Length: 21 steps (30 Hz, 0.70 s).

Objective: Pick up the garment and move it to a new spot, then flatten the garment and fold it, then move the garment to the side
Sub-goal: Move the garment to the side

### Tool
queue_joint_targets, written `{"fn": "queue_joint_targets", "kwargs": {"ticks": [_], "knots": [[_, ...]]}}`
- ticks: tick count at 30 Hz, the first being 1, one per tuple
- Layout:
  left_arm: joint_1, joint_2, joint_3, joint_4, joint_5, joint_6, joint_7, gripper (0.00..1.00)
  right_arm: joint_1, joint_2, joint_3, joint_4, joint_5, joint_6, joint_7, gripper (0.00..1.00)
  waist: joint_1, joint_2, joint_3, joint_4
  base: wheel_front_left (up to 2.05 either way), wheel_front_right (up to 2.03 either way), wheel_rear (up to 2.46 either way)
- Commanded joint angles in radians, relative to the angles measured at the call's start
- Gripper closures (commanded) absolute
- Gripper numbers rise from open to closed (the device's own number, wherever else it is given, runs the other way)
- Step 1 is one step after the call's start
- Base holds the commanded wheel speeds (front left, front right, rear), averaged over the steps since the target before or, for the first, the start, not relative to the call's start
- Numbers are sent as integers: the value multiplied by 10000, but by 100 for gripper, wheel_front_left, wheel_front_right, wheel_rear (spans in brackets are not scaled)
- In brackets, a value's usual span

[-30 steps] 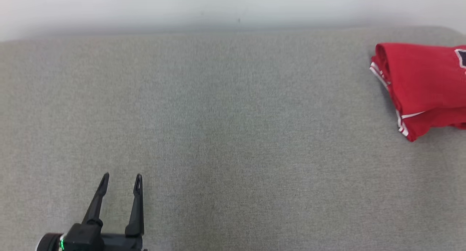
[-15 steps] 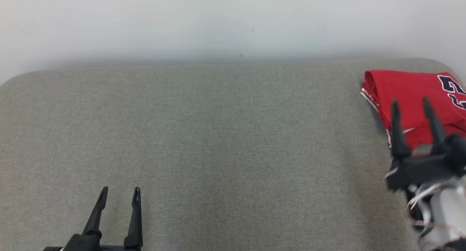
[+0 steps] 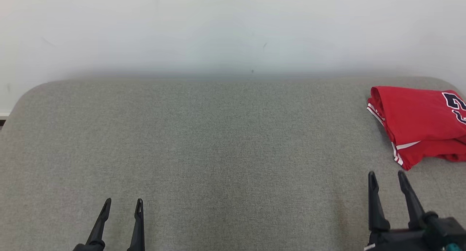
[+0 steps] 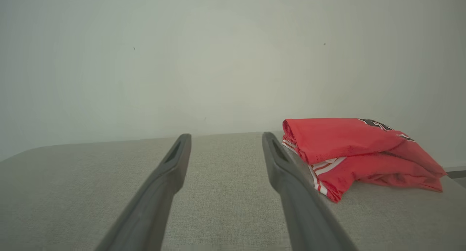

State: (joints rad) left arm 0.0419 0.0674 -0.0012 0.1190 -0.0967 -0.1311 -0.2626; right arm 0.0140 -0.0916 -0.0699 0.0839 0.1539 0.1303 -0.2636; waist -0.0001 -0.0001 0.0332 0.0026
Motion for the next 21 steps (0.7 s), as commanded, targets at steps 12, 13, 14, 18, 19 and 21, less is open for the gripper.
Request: {"fn": "queue_joint_targets", "kwargs": {"ticks": [12, 13, 14, 18, 19, 21], "knots": [[416, -73, 51, -76, -114, 11, -30, 0, 1287, 414, -139, -121, -43, 1, -1, 0, 1, 1, -388, 67, 0, 0, 0], [419, -80, 69, -94, -122, 9, -30, 0, 1273, 416, -104, -89, 8, 1, -1, 0, 1, 1, -404, 52, 0, 0, 0], [418, -89, 79, -103, -144, 11, -30, 0, 1241, 417, -76, -59, 20, 1, -1, 0, 1, 1, -422, 45, 0, 0, 0], [498, -64, 33, -38, -137, 11, -30, 0, 1168, 420, -57, 39, 43, 1, 0, 0, 1, 1, -479, 53, 0, 0, 0], [513, -35, 4, -3, -158, 9, -30, 0, 1166, 421, -68, 64, 27, 1, -1, 0, 1, 1, -501, 66, 0, 0, 0], [524, 4, 4, 20, -152, 11, -30, 0, 1170, 422, -61, 91, 26, 1, -1, 0, 1, 1, -520, 75, 0, 0, 0]]}}
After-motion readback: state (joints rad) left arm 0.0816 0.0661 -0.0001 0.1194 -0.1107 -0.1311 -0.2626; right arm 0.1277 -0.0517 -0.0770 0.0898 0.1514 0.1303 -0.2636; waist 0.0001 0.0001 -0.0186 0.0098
